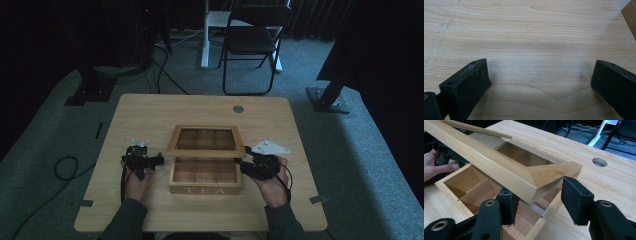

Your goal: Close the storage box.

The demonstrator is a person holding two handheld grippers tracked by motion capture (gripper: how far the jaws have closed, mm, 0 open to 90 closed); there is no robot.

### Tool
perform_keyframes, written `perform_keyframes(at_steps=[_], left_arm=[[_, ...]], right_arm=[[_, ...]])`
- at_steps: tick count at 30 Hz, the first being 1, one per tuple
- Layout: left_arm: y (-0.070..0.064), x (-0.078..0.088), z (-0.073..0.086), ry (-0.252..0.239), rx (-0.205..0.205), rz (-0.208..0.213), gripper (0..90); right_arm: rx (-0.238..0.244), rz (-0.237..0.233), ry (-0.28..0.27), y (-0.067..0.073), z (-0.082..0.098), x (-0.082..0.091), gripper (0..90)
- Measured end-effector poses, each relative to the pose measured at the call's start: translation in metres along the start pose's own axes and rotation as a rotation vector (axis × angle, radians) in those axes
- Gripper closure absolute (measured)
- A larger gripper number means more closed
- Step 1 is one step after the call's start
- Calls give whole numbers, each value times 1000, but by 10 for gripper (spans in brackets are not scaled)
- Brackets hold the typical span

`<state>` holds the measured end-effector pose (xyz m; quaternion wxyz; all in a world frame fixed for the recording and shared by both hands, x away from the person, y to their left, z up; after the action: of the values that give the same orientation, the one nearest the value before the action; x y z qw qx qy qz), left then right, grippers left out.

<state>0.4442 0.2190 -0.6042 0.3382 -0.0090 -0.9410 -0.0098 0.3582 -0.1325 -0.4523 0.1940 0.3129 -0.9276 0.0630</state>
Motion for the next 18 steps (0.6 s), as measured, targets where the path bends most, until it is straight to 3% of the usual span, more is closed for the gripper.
perform_keyframes(at_steps=[18], left_arm=[[0, 0, 0, 1, -3, 0, 17]], right_arm=[[2, -10, 18, 4, 13, 0, 475]])
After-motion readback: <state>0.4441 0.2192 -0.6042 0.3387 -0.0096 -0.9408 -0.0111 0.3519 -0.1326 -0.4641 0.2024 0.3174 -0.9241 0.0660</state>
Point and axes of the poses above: each handheld gripper's, and its own axes: x roughly backward along the jaws, z roughly out of its underside, y roughly to its left, the point moved 8 cm from there along -x, roughly forward along the jaws, and after that the axes turned 7 degrees about -y, right-handed, at the moved point
